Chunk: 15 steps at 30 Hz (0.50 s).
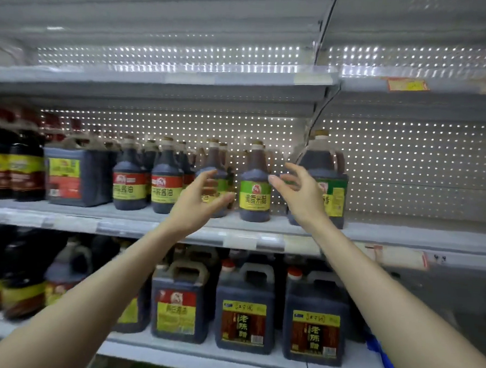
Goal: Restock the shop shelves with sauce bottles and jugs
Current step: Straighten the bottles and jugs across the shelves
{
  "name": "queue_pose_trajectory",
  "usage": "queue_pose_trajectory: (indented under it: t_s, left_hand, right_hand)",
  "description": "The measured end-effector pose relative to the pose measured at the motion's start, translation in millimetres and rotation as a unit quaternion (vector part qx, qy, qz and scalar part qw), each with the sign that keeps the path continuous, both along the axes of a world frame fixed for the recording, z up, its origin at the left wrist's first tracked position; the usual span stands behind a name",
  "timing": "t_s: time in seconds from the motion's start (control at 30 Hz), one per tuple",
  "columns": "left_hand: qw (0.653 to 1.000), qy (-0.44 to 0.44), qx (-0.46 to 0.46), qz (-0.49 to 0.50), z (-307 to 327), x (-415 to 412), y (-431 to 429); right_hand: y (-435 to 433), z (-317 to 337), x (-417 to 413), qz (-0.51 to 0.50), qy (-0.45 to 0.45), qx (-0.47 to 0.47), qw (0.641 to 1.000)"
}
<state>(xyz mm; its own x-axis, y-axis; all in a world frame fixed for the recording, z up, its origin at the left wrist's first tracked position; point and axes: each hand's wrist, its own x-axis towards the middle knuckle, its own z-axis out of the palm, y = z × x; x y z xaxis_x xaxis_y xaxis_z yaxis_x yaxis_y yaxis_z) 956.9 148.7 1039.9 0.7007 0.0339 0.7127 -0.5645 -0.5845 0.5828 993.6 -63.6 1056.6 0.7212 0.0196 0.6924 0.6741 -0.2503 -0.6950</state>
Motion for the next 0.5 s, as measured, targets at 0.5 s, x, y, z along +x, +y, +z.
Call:
queue_pose_trajectory:
  t_s: [0.5]
  left_hand:
    - [0.991,0.038,-0.084,0.096,-43,-231,287]
  right_hand:
    - [324,-50,-150,0.208,0.065,0.035,0.975]
